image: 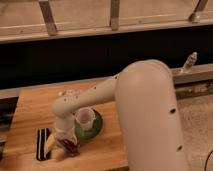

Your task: Place the pepper on the white sponge

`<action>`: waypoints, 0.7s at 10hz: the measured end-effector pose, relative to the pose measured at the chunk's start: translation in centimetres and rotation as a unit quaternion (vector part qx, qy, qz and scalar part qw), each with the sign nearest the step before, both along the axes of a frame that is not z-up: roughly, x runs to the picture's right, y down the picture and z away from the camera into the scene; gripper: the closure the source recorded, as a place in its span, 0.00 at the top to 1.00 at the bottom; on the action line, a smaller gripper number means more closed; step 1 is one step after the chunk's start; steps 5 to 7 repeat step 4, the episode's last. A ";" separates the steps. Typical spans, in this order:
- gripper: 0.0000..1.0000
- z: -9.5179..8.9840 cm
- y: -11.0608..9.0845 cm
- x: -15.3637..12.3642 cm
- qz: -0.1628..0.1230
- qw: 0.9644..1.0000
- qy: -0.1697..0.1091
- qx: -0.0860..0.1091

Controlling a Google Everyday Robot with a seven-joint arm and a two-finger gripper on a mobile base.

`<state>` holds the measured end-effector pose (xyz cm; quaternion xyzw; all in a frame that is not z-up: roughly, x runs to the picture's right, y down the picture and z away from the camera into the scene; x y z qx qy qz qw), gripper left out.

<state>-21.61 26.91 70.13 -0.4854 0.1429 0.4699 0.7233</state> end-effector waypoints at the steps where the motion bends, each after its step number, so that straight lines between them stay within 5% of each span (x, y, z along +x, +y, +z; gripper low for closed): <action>1: 0.80 -0.6 -1.5 0.4 0.002 1.000 0.006 0.015; 4: 0.80 -1.6 -7.1 2.1 0.008 0.996 0.032 0.079; 7: 0.80 -1.6 -7.1 2.1 0.008 0.996 0.032 0.079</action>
